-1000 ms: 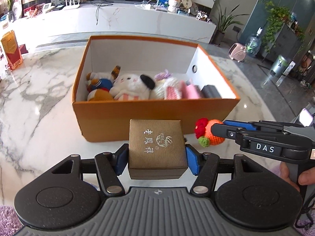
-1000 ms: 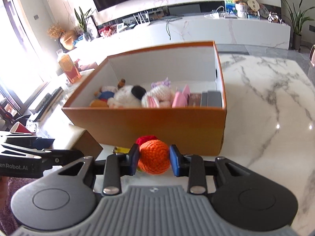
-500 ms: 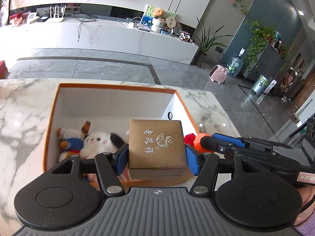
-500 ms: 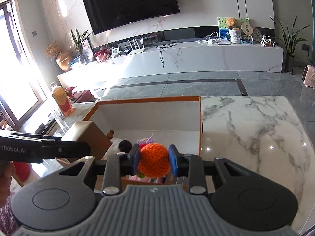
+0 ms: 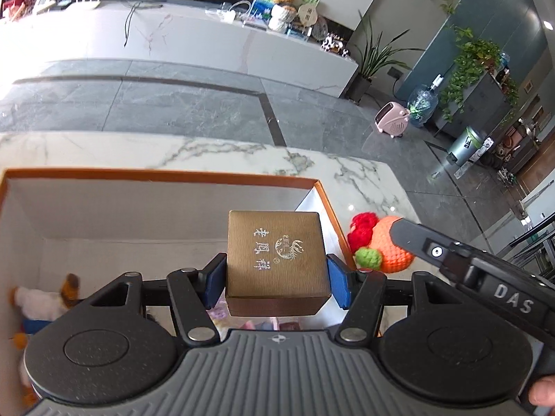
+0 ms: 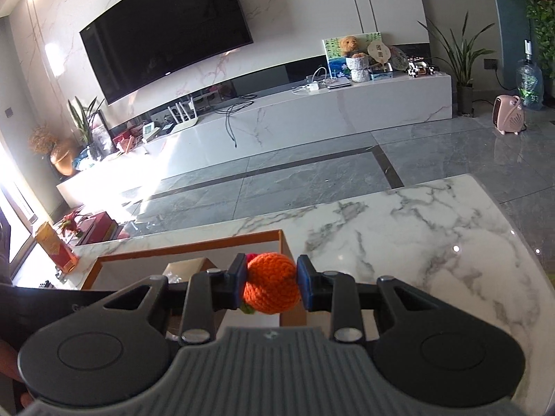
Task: Organize objects
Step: 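Lift the brown gift box over the orange box with the left gripper while the right holds the crochet fruit, then lower the brown gift box into the orange box and open the left gripper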
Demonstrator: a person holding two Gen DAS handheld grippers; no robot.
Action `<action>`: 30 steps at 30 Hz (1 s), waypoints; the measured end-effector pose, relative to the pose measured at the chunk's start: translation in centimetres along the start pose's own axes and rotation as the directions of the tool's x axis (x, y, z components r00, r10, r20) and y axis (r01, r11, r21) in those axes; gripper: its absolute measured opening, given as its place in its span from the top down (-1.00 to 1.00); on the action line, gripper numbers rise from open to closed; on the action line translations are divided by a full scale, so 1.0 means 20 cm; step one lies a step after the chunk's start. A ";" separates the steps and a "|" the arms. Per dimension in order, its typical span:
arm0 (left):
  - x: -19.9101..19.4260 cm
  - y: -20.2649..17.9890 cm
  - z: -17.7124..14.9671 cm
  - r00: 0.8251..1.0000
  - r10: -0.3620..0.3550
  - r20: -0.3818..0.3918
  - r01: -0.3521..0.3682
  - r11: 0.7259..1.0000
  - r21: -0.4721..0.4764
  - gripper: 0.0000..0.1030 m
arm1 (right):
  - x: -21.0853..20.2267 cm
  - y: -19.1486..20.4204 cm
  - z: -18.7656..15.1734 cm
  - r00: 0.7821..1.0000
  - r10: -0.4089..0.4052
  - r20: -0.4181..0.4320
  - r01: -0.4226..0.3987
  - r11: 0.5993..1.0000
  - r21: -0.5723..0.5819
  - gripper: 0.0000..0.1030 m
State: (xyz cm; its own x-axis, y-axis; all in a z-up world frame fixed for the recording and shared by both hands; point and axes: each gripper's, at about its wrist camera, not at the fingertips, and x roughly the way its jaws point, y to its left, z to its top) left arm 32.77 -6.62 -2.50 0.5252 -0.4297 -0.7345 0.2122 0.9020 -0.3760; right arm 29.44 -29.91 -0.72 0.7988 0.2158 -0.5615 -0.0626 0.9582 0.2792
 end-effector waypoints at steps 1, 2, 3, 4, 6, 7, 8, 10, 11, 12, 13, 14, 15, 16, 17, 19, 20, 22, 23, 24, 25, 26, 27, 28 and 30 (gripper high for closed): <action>0.04 0.01 0.00 1.000 -0.006 -0.011 0.006 1.000 -0.011 -0.35 | 0.02 -0.01 0.00 1.000 -0.013 0.000 0.013 1.000 0.003 0.37; 0.08 0.02 0.00 1.000 -0.009 -0.023 0.009 1.000 -0.022 -0.35 | 0.04 -0.03 0.01 1.000 -0.023 -0.002 0.023 1.000 0.007 0.37; 0.11 0.02 0.00 0.999 -0.006 -0.034 0.005 1.000 -0.031 -0.35 | 0.05 -0.04 0.01 1.000 -0.026 -0.004 0.026 1.000 0.010 0.37; 0.14 0.02 0.00 0.999 -0.002 -0.044 0.001 0.999 -0.036 -0.35 | 0.07 -0.05 0.01 1.000 -0.026 -0.006 0.027 1.000 0.012 0.37; 0.18 0.02 -0.01 0.998 0.006 -0.065 -0.009 0.999 -0.045 -0.35 | 0.09 -0.06 0.01 0.999 -0.034 -0.008 0.034 0.999 0.014 0.37; 0.20 0.02 -0.01 0.997 0.010 -0.077 -0.014 0.999 -0.050 -0.35 | 0.10 -0.07 0.01 0.999 -0.041 -0.008 0.041 0.999 0.013 0.37; 0.22 0.02 -0.01 0.996 0.012 -0.088 -0.017 0.998 -0.054 -0.35 | 0.10 -0.07 0.00 0.999 -0.047 -0.007 0.047 0.999 0.011 0.37; 0.24 0.01 -0.02 0.994 0.011 -0.108 -0.017 0.998 -0.055 -0.35 | 0.12 -0.08 0.00 0.999 -0.047 -0.008 0.047 0.999 0.011 0.37; 0.25 0.01 -0.03 0.993 0.009 -0.119 -0.016 0.998 -0.056 -0.35 | 0.12 -0.08 -0.01 0.999 -0.048 -0.007 0.048 0.999 0.011 0.37; 0.25 0.01 -0.03 0.992 0.009 -0.126 -0.017 0.998 -0.062 -0.36 | 0.12 -0.09 -0.01 0.999 -0.049 -0.007 0.049 0.999 0.010 0.37; 0.26 0.01 -0.03 0.991 0.015 -0.129 -0.024 0.997 -0.068 -0.36 | 0.12 -0.09 -0.01 0.999 -0.049 -0.008 0.049 0.999 0.009 0.37; 0.27 0.02 -0.03 0.991 0.020 -0.133 -0.029 0.997 -0.071 -0.36 | 0.13 -0.09 -0.01 0.999 -0.047 -0.009 0.047 0.999 0.010 0.37; 0.27 0.02 -0.03 0.990 0.022 -0.139 -0.033 0.997 -0.077 -0.36 | 0.13 -0.09 -0.01 0.999 -0.047 -0.009 0.047 0.999 0.011 0.37; 0.28 0.02 -0.03 0.989 0.022 -0.147 -0.036 0.996 -0.087 -0.36 | 0.13 -0.09 -0.01 0.999 -0.047 -0.011 0.047 0.999 0.013 0.37; 0.29 0.03 -0.03 0.988 0.021 -0.155 -0.036 0.995 -0.095 -0.36 | 0.13 -0.09 -0.01 0.999 -0.046 -0.012 0.047 0.999 0.015 0.37; 0.29 0.05 -0.04 0.985 0.010 -0.170 -0.030 0.993 -0.113 -0.37 | 0.12 -0.10 -0.01 0.999 -0.046 -0.013 0.046 0.999 0.015 0.37; 0.29 0.05 -0.04 0.985 0.005 -0.171 -0.025 0.993 -0.115 -0.38 | 0.12 -0.09 -0.01 0.999 -0.047 -0.013 0.047 0.999 0.015 0.37; 0.28 0.06 -0.03 0.984 -0.007 -0.176 -0.014 0.993 -0.120 -0.41 | 0.12 -0.10 -0.01 0.999 -0.049 -0.015 0.049 0.999 0.013 0.37; 0.28 0.06 -0.03 0.984 -0.015 -0.178 -0.008 0.992 -0.128 -0.42 | 0.12 -0.09 -0.01 0.999 -0.048 -0.017 0.049 0.999 0.011 0.37; 0.27 0.07 -0.03 0.983 -0.027 -0.181 0.003 0.991 -0.137 -0.42 | 0.12 -0.09 -0.01 0.999 -0.047 -0.017 0.048 0.999 0.010 0.37; 0.27 0.07 -0.03 0.982 -0.032 -0.187 0.005 0.989 -0.145 -0.42 | 0.12 -0.09 -0.01 0.999 -0.047 -0.017 0.047 0.999 0.009 0.37; 0.27 0.08 -0.03 0.981 -0.035 -0.193 0.005 0.988 -0.153 -0.47 | 0.12 -0.09 -0.01 0.999 -0.047 -0.017 0.047 0.999 0.009 0.37; 0.26 0.08 -0.03 0.980 -0.040 -0.194 0.009 0.987 -0.160 -0.47 | 0.12 -0.09 -0.01 0.999 -0.046 -0.016 0.046 0.999 0.008 0.37; 0.26 0.09 -0.03 0.979 -0.048 -0.196 0.016 0.987 -0.162 -0.47 | 0.11 -0.09 -0.01 0.999 -0.046 -0.016 0.046 0.999 0.008 0.37; 0.26 0.11 -0.03 0.976 -0.068 -0.207 0.033 0.985 -0.170 -0.44 | 0.11 -0.08 -0.01 0.999 -0.047 -0.015 0.047 0.999 0.007 0.37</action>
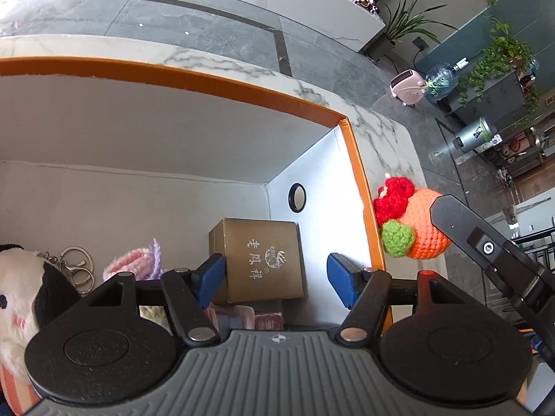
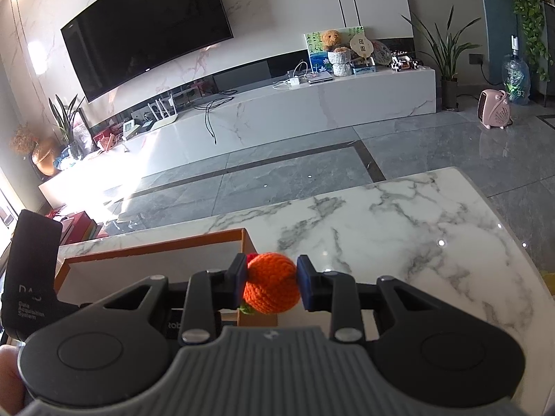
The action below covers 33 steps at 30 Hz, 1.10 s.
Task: Organize objects
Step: 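Lower the brown gift box into the orange box and open the left gripper, then open the right gripper to drop the orange crochet fruit into the orange box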
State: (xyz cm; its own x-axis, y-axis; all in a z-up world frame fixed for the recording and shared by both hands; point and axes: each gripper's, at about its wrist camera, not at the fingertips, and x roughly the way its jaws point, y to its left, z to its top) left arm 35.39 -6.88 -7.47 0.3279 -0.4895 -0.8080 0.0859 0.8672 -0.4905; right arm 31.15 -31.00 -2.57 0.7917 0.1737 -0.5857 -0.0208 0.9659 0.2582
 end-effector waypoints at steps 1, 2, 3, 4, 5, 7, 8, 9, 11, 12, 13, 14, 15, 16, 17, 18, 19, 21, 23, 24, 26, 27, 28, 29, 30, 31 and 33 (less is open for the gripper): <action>-0.01 0.01 0.00 1.000 -0.008 0.002 0.008 1.000 -0.004 -0.41 | 0.00 0.00 0.00 1.000 0.001 0.000 -0.001 1.000 0.000 0.37; -0.03 0.02 0.00 1.000 -0.016 0.008 0.016 1.000 -0.004 -0.37 | 0.00 0.00 0.00 1.000 0.002 0.001 -0.002 1.000 -0.001 0.37; -0.05 0.02 0.01 1.000 -0.023 0.018 0.023 1.000 -0.004 -0.33 | -0.01 0.01 0.00 1.000 0.005 0.005 -0.005 1.000 -0.002 0.37; -0.08 0.03 0.01 0.999 -0.026 0.032 0.026 1.000 -0.002 -0.33 | -0.02 0.02 0.01 1.000 0.010 0.010 -0.009 1.000 -0.003 0.37; -0.13 0.04 0.02 0.998 -0.019 0.057 0.019 1.000 0.004 -0.33 | -0.03 0.03 0.01 1.000 0.020 0.014 -0.020 1.000 -0.003 0.37; -0.21 0.03 0.04 0.993 0.020 0.116 -0.023 1.000 0.017 -0.33 | -0.05 0.05 0.02 0.999 0.042 0.020 -0.042 0.999 -0.005 0.37; -0.26 0.04 0.04 0.988 0.039 0.148 -0.042 0.999 0.022 -0.33 | -0.06 0.07 0.02 0.998 0.057 0.021 -0.057 0.998 -0.008 0.37; -0.31 0.05 0.03 0.983 0.053 0.178 -0.060 0.998 0.030 -0.33 | -0.06 0.08 0.03 0.997 0.072 0.020 -0.072 0.997 -0.010 0.37; -0.39 0.07 0.02 0.971 0.083 0.224 -0.096 0.994 0.050 -0.33 | -0.03 0.13 0.03 0.995 0.104 -0.002 -0.104 0.994 -0.028 0.37; -0.42 0.07 0.02 0.966 0.097 0.239 -0.114 0.992 0.059 -0.33 | -0.01 0.17 0.02 0.993 0.115 -0.020 -0.115 0.992 -0.041 0.37; -0.44 0.06 0.01 0.962 0.112 0.251 -0.133 0.989 0.070 -0.33 | 0.01 0.20 0.01 0.992 0.121 -0.039 -0.123 0.991 -0.057 0.37; -0.45 0.06 0.00 0.957 0.128 0.259 -0.154 0.985 0.082 -0.32 | 0.04 0.23 -0.01 0.991 0.122 -0.058 -0.127 0.989 -0.075 0.37; -0.46 0.07 -0.01 0.954 0.142 0.266 -0.171 0.981 0.091 -0.29 | 0.06 0.27 -0.02 0.990 0.121 -0.076 -0.128 0.988 -0.090 0.37; -0.46 0.06 -0.02 0.950 0.155 0.270 -0.188 0.977 0.100 -0.28 | 0.09 0.29 -0.03 0.989 0.114 -0.090 -0.123 0.987 -0.101 0.37; -0.45 0.06 -0.02 0.948 0.164 0.271 -0.199 0.974 0.106 -0.27 | 0.12 0.32 -0.03 0.989 0.105 -0.102 -0.117 0.987 -0.111 0.37; -0.45 0.07 -0.03 0.948 0.169 0.271 -0.204 0.973 0.108 -0.26 | 0.15 0.34 -0.03 0.990 0.090 -0.106 -0.103 0.987 -0.126 0.37; -0.45 0.09 -0.03 0.949 0.169 0.268 -0.203 0.973 0.107 -0.26 | 0.17 0.36 -0.02 0.993 0.065 -0.102 -0.080 0.985 -0.150 0.37; -0.45 0.11 -0.03 0.952 0.163 0.259 -0.196 0.975 0.105 -0.25 | 0.21 0.41 -0.02 0.997 -0.003 -0.083 -0.016 0.973 -0.229 0.37; -0.45 0.13 -0.04 0.953 0.163 0.254 -0.194 0.975 0.104 -0.24 | 0.26 0.45 -0.02 0.996 -0.058 -0.072 0.032 0.948 -0.317 0.37; -0.45 0.14 -0.05 0.954 0.163 0.253 -0.195 0.975 0.108 -0.24 | 0.28 0.47 -0.03 0.994 -0.081 -0.071 0.052 0.935 -0.351 0.37; -0.45 0.15 -0.05 0.953 0.166 0.253 -0.200 0.973 0.115 -0.24 | 0.33 0.50 -0.05 0.990 -0.125 -0.066 0.088 0.907 -0.412 0.37; -0.45 0.16 -0.06 0.953 0.167 0.252 -0.202 0.972 0.117 -0.24 | 0.34 0.50 -0.06 0.988 -0.140 -0.062 0.100 0.896 -0.432 0.37; -0.45 0.16 -0.06 0.953 0.168 0.252 -0.203 0.972 0.119 -0.24 | 0.36 0.51 -0.07 0.986 -0.154 -0.060 0.111 0.888 -0.447 0.37; -0.45 0.16 -0.06 0.953 0.170 0.251 -0.205 0.971 0.120 -0.24 | 0.37 0.50 -0.08 0.985 -0.164 -0.060 0.119 0.882 -0.455 0.37; -0.46 0.17 -0.07 0.953 0.170 0.252 -0.205 0.972 0.119 -0.24 | 0.38 0.50 -0.08 0.984 -0.168 -0.061 0.123 0.882 -0.456 0.36; -0.46 0.18 -0.07 0.953 0.170 0.253 -0.205 0.972 0.118 -0.24 | 0.39 0.49 -0.09 0.983 -0.172 -0.064 0.125 0.883 -0.452 0.36; -0.47 0.19 -0.07 0.952 0.172 0.253 -0.206 0.971 0.118 -0.24 | 0.40 0.48 -0.09 0.982 -0.174 -0.073 0.124 0.888 -0.442 0.35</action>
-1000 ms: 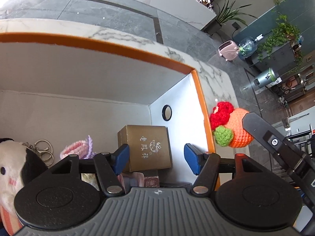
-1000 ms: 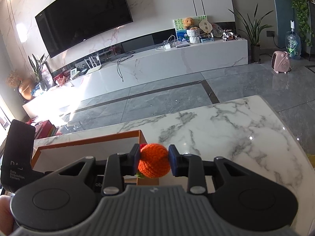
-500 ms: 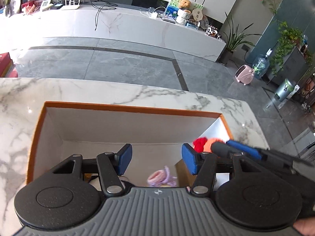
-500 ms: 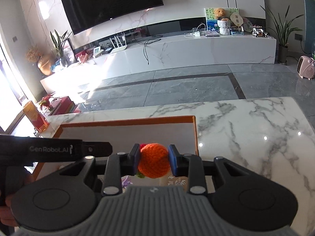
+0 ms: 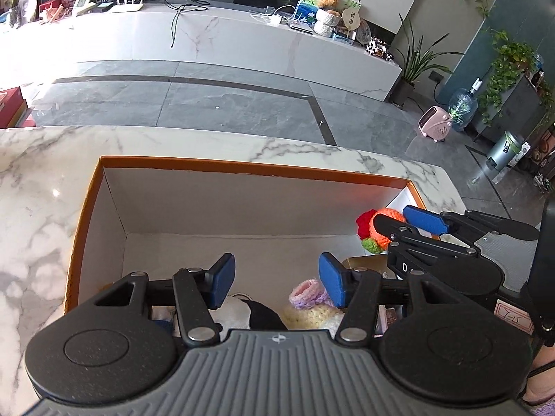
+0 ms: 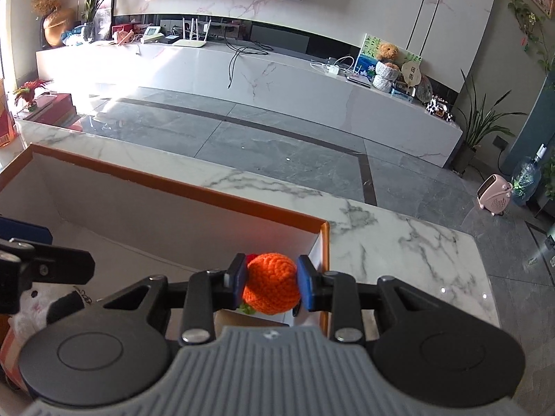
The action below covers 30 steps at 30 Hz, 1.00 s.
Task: Organize objects
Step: 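Open the right gripper to drop the orange crochet fruit into the orange box, then move the left gripper to the white lotion bottle while the right reaches the yellow tape measure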
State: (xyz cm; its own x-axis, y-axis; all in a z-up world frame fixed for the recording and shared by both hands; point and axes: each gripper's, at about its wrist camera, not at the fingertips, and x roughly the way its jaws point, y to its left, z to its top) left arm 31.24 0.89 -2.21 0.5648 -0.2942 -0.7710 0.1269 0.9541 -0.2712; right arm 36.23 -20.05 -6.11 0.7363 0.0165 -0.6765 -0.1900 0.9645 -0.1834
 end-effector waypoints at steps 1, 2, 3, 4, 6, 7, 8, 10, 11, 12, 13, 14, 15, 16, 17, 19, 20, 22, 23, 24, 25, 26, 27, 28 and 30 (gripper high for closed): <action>-0.01 0.00 0.00 1.000 0.002 0.002 -0.002 1.000 0.001 -0.24 | 0.00 0.00 0.00 1.000 0.001 0.005 0.000 1.000 -0.003 0.37; -0.01 0.00 -0.01 1.000 0.004 0.004 -0.004 1.000 0.004 -0.24 | -0.01 0.00 0.00 1.000 -0.001 0.006 0.001 1.000 -0.005 0.37; -0.02 0.01 -0.01 1.000 0.006 0.006 -0.006 1.000 0.007 -0.24 | -0.01 0.00 0.00 1.000 -0.006 0.009 0.006 1.000 -0.004 0.34; -0.03 0.01 -0.01 1.000 0.008 0.009 -0.008 1.000 0.009 -0.24 | -0.01 -0.01 -0.01 1.000 -0.005 0.011 0.005 1.000 0.001 0.31; -0.05 0.01 -0.02 1.000 0.008 0.015 -0.008 1.000 0.015 -0.24 | -0.02 -0.02 0.00 1.000 0.000 0.007 0.000 1.000 0.020 0.31; -0.06 0.01 -0.02 1.000 0.009 0.019 -0.009 1.000 0.018 -0.24 | -0.03 -0.03 0.00 1.000 0.004 0.005 -0.004 1.000 0.029 0.31; -0.08 0.01 -0.03 1.000 0.011 0.024 -0.012 1.000 0.022 -0.24 | -0.04 -0.03 0.00 1.000 0.008 0.005 -0.008 0.999 0.037 0.31; -0.12 0.01 -0.04 0.999 0.015 0.035 -0.016 0.999 0.034 -0.24 | -0.07 -0.04 -0.01 1.000 0.012 0.008 -0.013 0.998 0.054 0.31; -0.14 0.01 -0.05 0.999 0.016 0.045 -0.018 0.999 0.043 -0.24 | -0.09 -0.05 -0.01 1.000 0.020 0.009 -0.021 0.998 0.064 0.32; -0.17 0.01 -0.06 0.998 0.018 0.053 -0.020 0.999 0.051 -0.24 | -0.12 -0.06 -0.02 1.000 0.027 0.011 -0.027 0.997 0.075 0.32; -0.20 0.00 -0.07 0.998 0.019 0.061 -0.023 0.998 0.061 -0.24 | -0.15 -0.06 -0.03 0.999 0.031 0.016 -0.033 0.996 0.083 0.31; -0.23 0.00 -0.08 0.997 0.019 0.068 -0.024 0.997 0.072 -0.24 | -0.19 -0.06 -0.05 0.999 0.034 0.022 -0.036 0.995 0.089 0.31; -0.26 -0.01 -0.10 0.997 0.020 0.075 -0.026 0.996 0.082 -0.24 | -0.23 -0.06 -0.06 0.999 0.038 0.029 -0.041 0.995 0.096 0.31; -0.29 -0.01 -0.12 0.996 0.020 0.083 -0.028 0.995 0.095 -0.24 | -0.27 -0.06 -0.08 0.998 0.047 0.037 -0.051 0.993 0.103 0.31; -0.32 -0.01 -0.14 0.996 0.020 0.091 -0.030 0.994 0.105 -0.24 | -0.32 -0.06 -0.10 0.997 0.060 0.046 -0.065 0.991 0.114 0.31; -0.40 -0.02 -0.18 0.993 0.019 0.114 -0.032 0.992 0.121 -0.24 | -0.42 -0.05 -0.14 0.994 0.082 0.067 -0.090 0.987 0.134 0.30; -0.44 -0.02 -0.20 0.992 0.015 0.124 -0.031 0.991 0.129 -0.24 | -0.47 -0.04 -0.16 0.992 0.093 0.080 -0.103 0.984 0.143 0.30; -0.52 -0.01 -0.25 0.991 0.008 0.136 -0.026 0.991 0.135 -0.24 | -0.56 -0.03 -0.21 0.987 0.115 0.109 -0.131 0.979 0.154 0.30; -0.54 0.00 -0.28 0.990 0.007 0.138 -0.026 0.991 0.135 -0.24 | -0.61 -0.01 -0.23 0.984 0.126 0.123 -0.144 0.977 0.157 0.29; -0.57 0.01 -0.31 0.990 0.010 0.138 -0.029 0.991 0.133 -0.24 | -0.66 0.00 -0.26 0.980 0.142 0.142 -0.164 0.974 0.158 0.28; -0.59 0.01 -0.34 0.991 0.014 0.136 -0.032 0.991 0.130 -0.24 | -0.70 0.02 -0.28 0.975 0.157 0.157 -0.182 0.970 0.159 0.25; -0.61 0.03 -0.36 0.991 0.016 0.132 -0.033 0.991 0.128 -0.24 | -0.74 0.04 -0.31 0.972 0.166 0.167 -0.193 0.968 0.160 0.23; -0.63 0.04 -0.40 0.992 0.018 0.128 -0.034 0.992 0.123 -0.24 | -0.77 0.06 -0.34 0.969 0.174 0.174 -0.202 0.966 0.162 0.23; -0.64 0.06 -0.43 0.992 0.024 0.122 -0.038 0.993 0.115 -0.24 | -0.80 0.08 -0.37 0.967 0.183 0.179 -0.213 0.963 0.165 0.23; -0.66 0.09 -0.49 0.993 0.037 0.114 -0.048 0.994 0.100 -0.24 | -0.85 0.11 -0.44 0.961 0.205 0.184 -0.237 0.956 0.171 0.23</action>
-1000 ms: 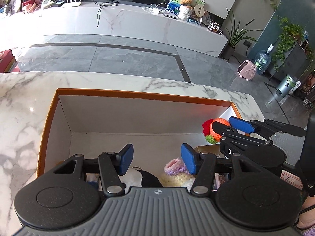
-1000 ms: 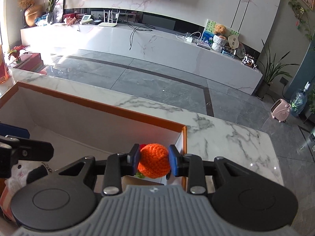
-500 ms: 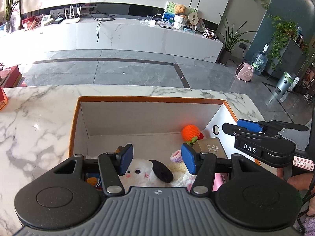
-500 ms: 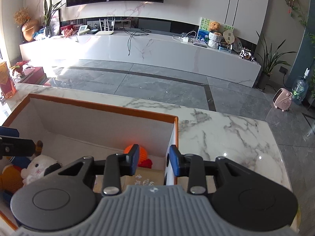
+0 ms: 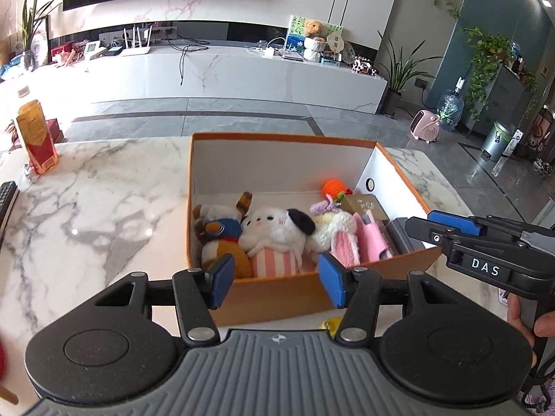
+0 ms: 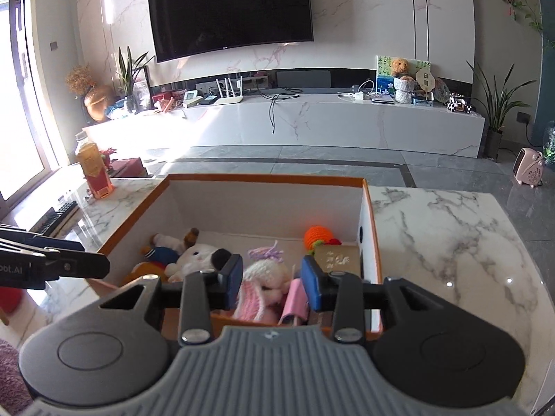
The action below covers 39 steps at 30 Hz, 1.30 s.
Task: Organize objects
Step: 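Move the left gripper to the white lotion bottle while the right reaches the yellow tape measure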
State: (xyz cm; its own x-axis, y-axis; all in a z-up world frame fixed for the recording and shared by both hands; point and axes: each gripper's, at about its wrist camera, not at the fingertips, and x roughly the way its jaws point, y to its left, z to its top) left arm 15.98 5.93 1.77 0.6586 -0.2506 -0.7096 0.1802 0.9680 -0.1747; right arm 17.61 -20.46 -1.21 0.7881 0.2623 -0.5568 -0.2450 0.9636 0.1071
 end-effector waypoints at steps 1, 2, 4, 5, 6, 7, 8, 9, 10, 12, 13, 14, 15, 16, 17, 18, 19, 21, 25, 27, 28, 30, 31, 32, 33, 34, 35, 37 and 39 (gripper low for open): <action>-0.01 0.01 -0.03 1.000 0.008 -0.008 -0.008 1.000 -0.007 -0.24 | -0.02 0.02 -0.03 1.000 0.009 -0.003 -0.009 1.000 0.004 0.23; -0.01 0.02 -0.06 1.000 0.016 -0.019 -0.016 1.000 -0.014 -0.24 | -0.04 0.04 -0.07 1.000 0.017 -0.008 -0.017 1.000 0.005 0.23; -0.01 0.06 -0.14 0.998 0.020 -0.051 -0.022 0.999 -0.034 -0.24 | -0.06 0.07 -0.13 0.999 0.027 -0.025 -0.027 1.000 0.011 0.23; -0.01 0.07 -0.18 0.997 0.019 -0.069 -0.023 0.999 -0.045 -0.24 | -0.06 0.09 -0.17 0.999 0.037 -0.040 -0.036 0.999 0.016 0.23; -0.01 0.09 -0.22 0.996 0.020 -0.085 -0.025 0.998 -0.053 -0.24 | -0.06 0.10 -0.20 0.998 0.044 -0.055 -0.043 0.999 0.023 0.23; 0.00 0.10 -0.26 0.994 0.024 -0.103 -0.030 0.998 -0.060 -0.24 | -0.06 0.11 -0.24 0.997 0.043 -0.070 -0.041 0.999 0.030 0.23; 0.00 0.10 -0.29 0.993 0.027 -0.117 -0.035 0.997 -0.065 -0.24 | -0.05 0.11 -0.27 0.996 0.041 -0.084 -0.038 0.999 0.036 0.23; 0.00 0.11 -0.33 0.991 0.032 -0.134 -0.041 0.997 -0.068 -0.24 | -0.05 0.13 -0.31 0.994 0.037 -0.102 -0.033 0.999 0.040 0.23; 0.00 0.11 -0.37 0.988 0.039 -0.150 -0.050 0.996 -0.070 -0.24 | -0.04 0.14 -0.34 0.992 0.036 -0.117 -0.031 0.998 0.045 0.23; 0.01 0.13 -0.43 0.982 0.051 -0.183 -0.066 0.995 -0.079 -0.24 | -0.03 0.16 -0.42 0.988 0.054 -0.147 -0.046 0.998 0.052 0.23; 0.02 0.14 -0.47 0.977 0.055 -0.205 -0.074 0.993 -0.089 -0.25 | -0.02 0.18 -0.44 0.985 0.064 -0.159 -0.057 0.997 0.048 0.23; 0.02 0.15 -0.49 0.973 0.055 -0.223 -0.078 0.992 -0.099 -0.25 | -0.01 0.20 -0.47 0.983 0.075 -0.170 -0.069 0.997 0.038 0.23; 0.03 0.15 -0.51 0.969 0.053 -0.239 -0.082 0.991 -0.110 -0.25 | 0.01 0.22 -0.48 0.980 0.084 -0.183 -0.080 0.996 0.027 0.23; 0.04 0.16 -0.53 0.965 0.053 -0.256 -0.085 0.989 -0.118 -0.26 | 0.02 0.24 -0.49 0.976 0.091 -0.196 -0.090 0.996 0.015 0.23; 0.05 0.17 -0.55 0.960 0.055 -0.273 -0.093 0.987 -0.127 -0.26 | 0.03 0.27 -0.51 0.973 0.101 -0.210 -0.102 0.995 0.005 0.24; 0.06 0.17 -0.56 0.957 0.058 -0.283 -0.100 0.986 -0.136 -0.28 | 0.05 0.29 -0.52 0.969 0.110 -0.221 -0.114 0.993 -0.004 0.25; 0.07 0.18 -0.57 0.954 0.062 -0.295 -0.109 0.983 -0.147 -0.30 | 0.06 0.31 -0.53 0.965 0.118 -0.234 -0.124 0.992 -0.012 0.29; 0.08 0.19 -0.59 0.947 0.067 -0.315 -0.128 0.976 -0.175 -0.33 | 0.08 0.35 -0.55 0.957 0.136 -0.256 -0.146 0.989 -0.023 0.38; 0.09 0.22 -0.62 0.939 0.064 -0.337 -0.143 0.966 -0.215 -0.33 | 0.11 0.43 -0.59 0.944 0.170 -0.283 -0.190 0.981 -0.044 0.51; 0.10 0.22 -0.62 0.939 0.061 -0.338 -0.142 0.965 -0.222 -0.39 | 0.12 0.45 -0.60 0.937 0.184 -0.297 -0.208 0.977 -0.051 0.55; 0.11 0.22 -0.62 0.939 0.056 -0.340 -0.141 0.963 -0.229 -0.40 | 0.13 0.46 -0.61 0.934 0.187 -0.304 -0.214 0.975 -0.055 0.58; 0.14 0.23 -0.62 0.934 0.061 -0.351 -0.151 0.960 -0.235 -0.39 | 0.16 0.48 -0.62 0.928 0.191 -0.320 -0.221 0.973 -0.059 0.69; 0.14 0.23 -0.63 0.933 0.067 -0.354 -0.157 0.959 -0.235 -0.39 | 0.17 0.49 -0.62 0.925 0.191 -0.327 -0.222 0.973 -0.059 0.75; 0.15 0.23 -0.63 0.932 0.068 -0.356 -0.162 0.957 -0.239 -0.39 | 0.18 0.49 -0.63 0.924 0.192 -0.332 -0.223 0.973 -0.058 0.78; 0.16 0.24 -0.63 0.931 0.066 -0.359 -0.162 0.956 -0.245 -0.39 | 0.19 0.49 -0.63 0.922 0.193 -0.334 -0.224 0.973 -0.057 0.78; 0.17 0.25 -0.63 0.930 0.060 -0.361 -0.160 0.954 -0.254 -0.39 | 0.20 0.49 -0.63 0.921 0.194 -0.338 -0.224 0.973 -0.054 0.78; 0.17 0.25 -0.63 0.933 0.056 -0.355 -0.157 0.951 -0.265 -0.39 | 0.20 0.48 -0.63 0.920 0.194 -0.341 -0.224 0.973 -0.052 0.78; 0.18 0.27 -0.62 0.939 0.041 -0.343 -0.149 0.944 -0.294 -0.39 | 0.21 0.48 -0.64 0.919 0.188 -0.348 -0.219 0.974 -0.052 0.79; 0.19 0.28 -0.62 0.946 0.012 -0.325 -0.126 0.934 -0.333 -0.41 | 0.23 0.48 -0.65 0.915 0.187 -0.358 -0.221 0.974 -0.054 0.80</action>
State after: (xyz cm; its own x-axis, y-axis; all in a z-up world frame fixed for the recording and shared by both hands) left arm 10.51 10.57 -10.33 0.3874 -0.2213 -0.8950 -0.1581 0.9404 -0.3010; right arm 11.52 -10.75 -13.39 0.4727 0.4019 -0.7842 -0.4427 0.8778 0.1830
